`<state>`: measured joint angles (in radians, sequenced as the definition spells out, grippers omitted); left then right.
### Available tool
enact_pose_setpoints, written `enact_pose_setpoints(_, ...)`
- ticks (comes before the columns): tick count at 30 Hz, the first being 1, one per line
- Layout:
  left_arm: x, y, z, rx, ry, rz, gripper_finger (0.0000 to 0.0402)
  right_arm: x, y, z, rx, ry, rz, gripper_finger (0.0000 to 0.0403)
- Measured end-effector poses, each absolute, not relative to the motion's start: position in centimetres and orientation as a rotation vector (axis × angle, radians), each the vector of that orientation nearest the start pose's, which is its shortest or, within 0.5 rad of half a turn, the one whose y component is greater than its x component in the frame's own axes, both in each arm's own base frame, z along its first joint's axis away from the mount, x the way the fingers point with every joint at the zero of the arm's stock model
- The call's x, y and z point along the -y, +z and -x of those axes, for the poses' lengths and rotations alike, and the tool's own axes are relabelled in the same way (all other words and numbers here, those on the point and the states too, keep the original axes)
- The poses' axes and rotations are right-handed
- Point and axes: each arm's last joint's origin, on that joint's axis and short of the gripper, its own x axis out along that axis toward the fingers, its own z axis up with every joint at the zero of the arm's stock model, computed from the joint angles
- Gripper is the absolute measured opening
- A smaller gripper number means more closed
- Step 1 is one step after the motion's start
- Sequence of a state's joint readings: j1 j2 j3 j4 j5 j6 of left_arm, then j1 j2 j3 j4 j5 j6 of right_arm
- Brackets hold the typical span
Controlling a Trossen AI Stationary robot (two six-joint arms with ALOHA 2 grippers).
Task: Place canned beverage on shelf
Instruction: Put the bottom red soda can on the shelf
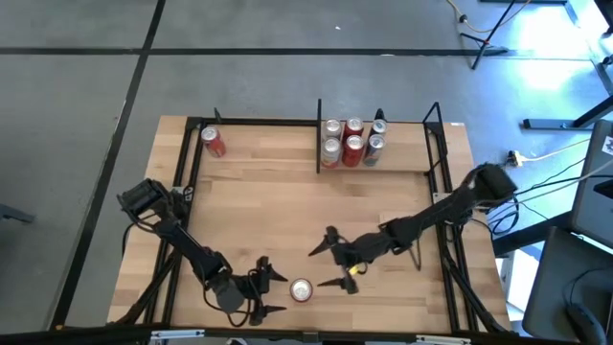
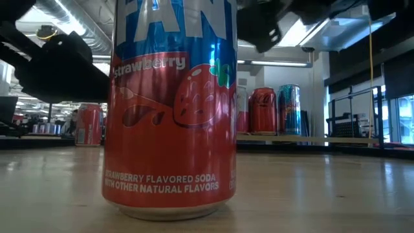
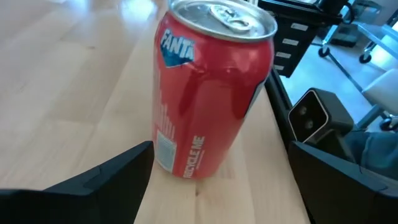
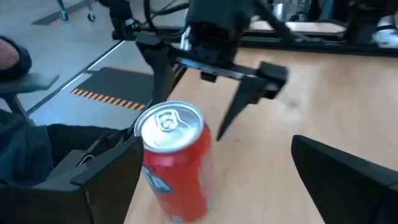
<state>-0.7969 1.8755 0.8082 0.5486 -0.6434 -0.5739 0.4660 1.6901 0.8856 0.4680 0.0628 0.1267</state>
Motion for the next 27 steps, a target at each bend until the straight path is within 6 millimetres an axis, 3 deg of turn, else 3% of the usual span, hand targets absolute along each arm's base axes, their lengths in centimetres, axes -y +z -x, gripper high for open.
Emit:
enact_pose_setpoints(4, 23.7, 12.2, -25.5, -0.436, -0.021, 0.199, 0.0361, -17.0, 18.9, -34.0, -0.368, 0.408, -0.021, 0.0392)
enact_pose_setpoints(9, 23.6, 12.1, -25.4, -0.442, -0.014, 0.202, 0.0361, -18.2, 19.1, -35.8, -0.347, 0.484, -0.023, 0.0392)
enact_pose_setpoints(27, 23.5, 12.1, -25.5, -0.441, -0.003, 0.208, 0.0361, -19.0, 15.8, -37.1, -0.371, 0.466, -0.012, 0.0392)
